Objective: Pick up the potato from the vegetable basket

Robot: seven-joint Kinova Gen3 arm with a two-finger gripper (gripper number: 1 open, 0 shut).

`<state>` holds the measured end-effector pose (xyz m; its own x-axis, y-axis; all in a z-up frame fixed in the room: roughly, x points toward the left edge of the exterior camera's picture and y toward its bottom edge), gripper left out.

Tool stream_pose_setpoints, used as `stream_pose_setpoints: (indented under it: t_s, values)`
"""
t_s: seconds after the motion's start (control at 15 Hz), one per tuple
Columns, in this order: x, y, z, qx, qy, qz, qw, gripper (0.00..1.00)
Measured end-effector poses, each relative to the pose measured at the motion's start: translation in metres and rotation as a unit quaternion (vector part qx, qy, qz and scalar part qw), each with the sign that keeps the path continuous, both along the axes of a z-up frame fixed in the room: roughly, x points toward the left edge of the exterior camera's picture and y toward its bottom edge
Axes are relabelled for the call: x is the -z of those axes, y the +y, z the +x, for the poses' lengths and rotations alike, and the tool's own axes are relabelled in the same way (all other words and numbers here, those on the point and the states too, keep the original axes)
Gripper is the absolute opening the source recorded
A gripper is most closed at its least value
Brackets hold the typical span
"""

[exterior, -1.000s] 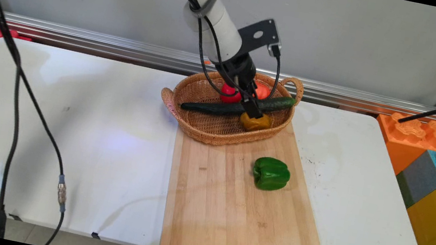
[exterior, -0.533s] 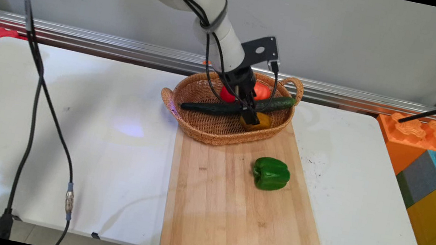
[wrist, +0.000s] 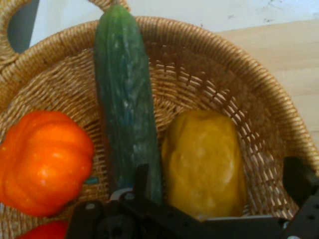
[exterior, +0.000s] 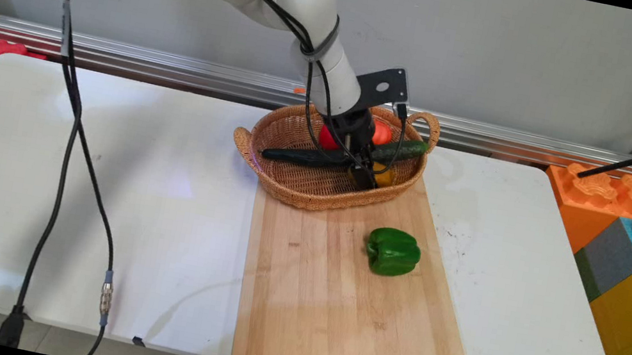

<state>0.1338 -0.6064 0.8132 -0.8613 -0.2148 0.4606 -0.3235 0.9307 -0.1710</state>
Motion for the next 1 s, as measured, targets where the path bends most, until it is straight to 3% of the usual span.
stream_pose_setpoints:
  t_s: [1.0]
  values:
    - [0.0072, -0.0053, -0.0029, 0.018, -0.023, -0.02, 0.9994, 1.0]
